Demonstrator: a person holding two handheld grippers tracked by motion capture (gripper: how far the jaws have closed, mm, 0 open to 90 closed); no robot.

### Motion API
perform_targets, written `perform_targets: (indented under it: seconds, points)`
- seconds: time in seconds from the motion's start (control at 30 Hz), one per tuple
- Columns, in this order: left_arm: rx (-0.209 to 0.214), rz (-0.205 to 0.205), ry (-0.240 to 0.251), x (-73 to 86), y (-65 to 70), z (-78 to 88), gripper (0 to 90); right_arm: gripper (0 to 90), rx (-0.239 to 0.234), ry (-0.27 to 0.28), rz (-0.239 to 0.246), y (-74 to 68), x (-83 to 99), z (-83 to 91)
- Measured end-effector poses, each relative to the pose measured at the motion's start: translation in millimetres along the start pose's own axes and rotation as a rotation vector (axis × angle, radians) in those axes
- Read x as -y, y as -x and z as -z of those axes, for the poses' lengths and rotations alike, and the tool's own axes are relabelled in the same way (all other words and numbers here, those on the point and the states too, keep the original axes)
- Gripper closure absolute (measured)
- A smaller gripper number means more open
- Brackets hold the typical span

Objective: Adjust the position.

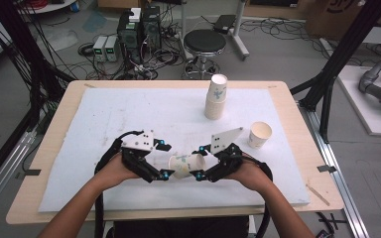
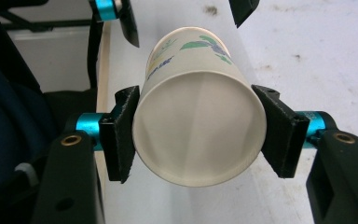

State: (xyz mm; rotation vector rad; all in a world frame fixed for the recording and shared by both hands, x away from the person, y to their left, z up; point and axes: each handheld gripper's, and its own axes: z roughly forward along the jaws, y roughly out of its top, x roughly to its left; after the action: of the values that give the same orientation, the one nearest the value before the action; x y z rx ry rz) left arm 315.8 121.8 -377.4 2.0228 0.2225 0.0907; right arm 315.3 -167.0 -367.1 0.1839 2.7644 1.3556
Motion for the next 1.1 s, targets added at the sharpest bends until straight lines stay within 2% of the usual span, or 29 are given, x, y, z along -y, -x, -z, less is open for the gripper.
perform_targets:
  seconds: [0.17, 0.27, 0.3, 0.43, 0.73, 1.1]
  points:
    - [-0.009, 0.035, 0.088, 7.5, 1.1, 0.8, 18.5, 37.4, 0.017, 0.069, -0.009, -4.8, 8.7, 4.7]
    - [-0.004, 0.044, 0.114, 10.9, 2.3, -0.1, 18.5, 37.4, 0.017, 0.11, -0.023, -5.8, 16.1, 6.1]
    - [-0.001, 0.051, 0.126, 11.7, 3.2, -0.5, 18.6, 37.4, 0.035, 0.119, -0.032, -6.0, 19.3, 7.1]
    - [0.007, 0.066, 0.165, 15.3, 4.0, -2.7, 18.5, 37.5, 0.021, 0.157, -0.05, -6.0, 27.5, 6.4]
    - [0.033, 0.063, 0.182, 17.1, 5.7, -12.1, 18.3, 37.5, 0.019, 0.171, -0.054, -5.6, 28.2, 8.2]
    - [0.066, 0.054, 0.21, 19.1, 7.7, -20.0, 18.3, 37.4, -0.007, 0.232, -0.06, -5.9, 26.0, 12.5]
